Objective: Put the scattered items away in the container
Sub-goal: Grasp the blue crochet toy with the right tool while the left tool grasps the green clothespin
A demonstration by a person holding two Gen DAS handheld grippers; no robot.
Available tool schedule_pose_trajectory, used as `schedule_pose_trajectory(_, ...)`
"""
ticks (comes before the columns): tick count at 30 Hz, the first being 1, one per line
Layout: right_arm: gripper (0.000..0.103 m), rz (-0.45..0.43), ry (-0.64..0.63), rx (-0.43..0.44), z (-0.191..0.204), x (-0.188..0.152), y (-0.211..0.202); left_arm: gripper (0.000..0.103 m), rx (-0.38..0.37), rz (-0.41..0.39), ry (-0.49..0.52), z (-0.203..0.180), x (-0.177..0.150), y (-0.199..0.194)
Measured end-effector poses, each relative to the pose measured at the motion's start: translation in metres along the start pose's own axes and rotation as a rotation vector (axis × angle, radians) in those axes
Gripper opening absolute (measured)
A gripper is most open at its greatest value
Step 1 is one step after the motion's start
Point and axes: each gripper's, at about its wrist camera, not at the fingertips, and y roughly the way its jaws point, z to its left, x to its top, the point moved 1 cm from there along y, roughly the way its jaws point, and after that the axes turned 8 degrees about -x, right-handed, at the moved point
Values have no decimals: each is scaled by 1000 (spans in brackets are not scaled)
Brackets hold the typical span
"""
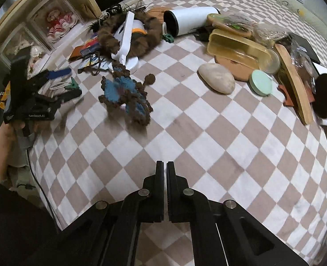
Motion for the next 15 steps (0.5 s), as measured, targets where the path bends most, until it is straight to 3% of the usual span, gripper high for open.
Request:
schedule_pose_trajectory(6,3,-35,6,59,3,10,-2,103,-117,30,-5,-24,-16,-7)
schedule_pose_trajectory(15,3,-131,10,137,16,36,-7,103,-200,98,30,-45,-32,-22)
